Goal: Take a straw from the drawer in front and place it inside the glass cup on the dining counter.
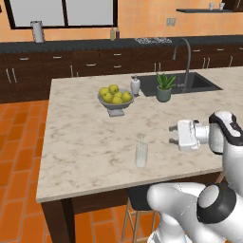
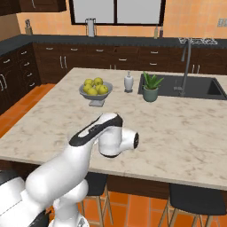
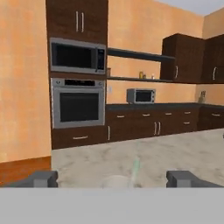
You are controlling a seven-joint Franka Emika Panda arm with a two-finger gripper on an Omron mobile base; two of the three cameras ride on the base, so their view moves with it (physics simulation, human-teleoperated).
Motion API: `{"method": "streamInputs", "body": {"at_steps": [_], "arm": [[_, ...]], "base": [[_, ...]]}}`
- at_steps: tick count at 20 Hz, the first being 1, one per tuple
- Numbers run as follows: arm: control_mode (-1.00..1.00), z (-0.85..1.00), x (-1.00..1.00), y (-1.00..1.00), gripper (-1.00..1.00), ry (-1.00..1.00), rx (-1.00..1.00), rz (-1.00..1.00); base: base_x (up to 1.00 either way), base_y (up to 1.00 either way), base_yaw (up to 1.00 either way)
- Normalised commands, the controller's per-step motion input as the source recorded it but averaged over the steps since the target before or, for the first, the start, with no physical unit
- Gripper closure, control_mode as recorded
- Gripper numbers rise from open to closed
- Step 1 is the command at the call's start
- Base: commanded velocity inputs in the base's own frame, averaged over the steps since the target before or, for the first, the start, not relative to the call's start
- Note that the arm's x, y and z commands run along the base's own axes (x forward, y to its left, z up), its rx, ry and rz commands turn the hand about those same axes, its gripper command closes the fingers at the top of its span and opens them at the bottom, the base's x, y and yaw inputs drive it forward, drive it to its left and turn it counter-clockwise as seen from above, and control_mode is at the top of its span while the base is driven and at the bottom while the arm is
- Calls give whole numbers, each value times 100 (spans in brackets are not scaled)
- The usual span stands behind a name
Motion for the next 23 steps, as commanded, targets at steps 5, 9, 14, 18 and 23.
{"method": "streamInputs", "body": {"at_steps": [5, 9, 14, 18, 23], "arm": [[-100, 61, -61, -2, -100, 0, -51, -5], [-100, 29, -68, -15, -100, 0, -55, -4], [-100, 2, -69, -8, -100, 0, -52, -1], [-100, 0, -94, 0, -100, 0, -47, 0], [-100, 0, -97, 0, -100, 0, -41, 0]], "base": [[0, 0, 0], [0, 0, 0], [0, 0, 0], [0, 0, 0], [0, 0, 0]]}}
